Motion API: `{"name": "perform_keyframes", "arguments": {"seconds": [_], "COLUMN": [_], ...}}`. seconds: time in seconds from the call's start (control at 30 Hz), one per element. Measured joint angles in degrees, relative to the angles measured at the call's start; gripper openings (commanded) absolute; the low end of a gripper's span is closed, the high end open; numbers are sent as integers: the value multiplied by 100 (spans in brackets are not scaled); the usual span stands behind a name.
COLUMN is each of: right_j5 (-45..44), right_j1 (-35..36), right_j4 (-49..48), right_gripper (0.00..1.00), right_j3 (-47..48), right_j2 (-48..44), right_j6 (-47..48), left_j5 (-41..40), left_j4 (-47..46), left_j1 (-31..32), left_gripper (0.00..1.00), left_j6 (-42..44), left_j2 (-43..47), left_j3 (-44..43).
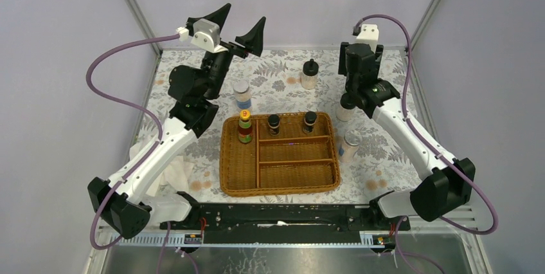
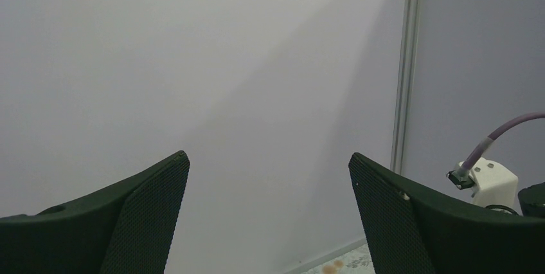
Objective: Organize the condiment bottles
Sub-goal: Pick up the bottle from the center of the board.
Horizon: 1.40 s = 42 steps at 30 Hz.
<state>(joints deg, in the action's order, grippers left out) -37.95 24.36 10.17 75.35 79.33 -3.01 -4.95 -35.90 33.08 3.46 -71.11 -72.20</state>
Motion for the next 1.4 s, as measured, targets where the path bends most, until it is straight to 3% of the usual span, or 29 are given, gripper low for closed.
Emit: {"name": "perform_keyframes", "arguments": {"seconds": [0.63, 1.4], "right_j5": [20, 800], "right_j1": [-380, -1012], "right_j4": [-118, -378], "right_gripper": [73, 73], "right_j3": [-413, -468], "right_j2": [229, 1147], "right_j6": [-249, -542], "left_j5": [-170, -166], "left_j4": [238, 225], "left_j1": [0, 0], "left_gripper": [99, 99], "left_j6": [-76, -22], "left_j2": [-46, -367], "left_j3": [-2, -2]}}
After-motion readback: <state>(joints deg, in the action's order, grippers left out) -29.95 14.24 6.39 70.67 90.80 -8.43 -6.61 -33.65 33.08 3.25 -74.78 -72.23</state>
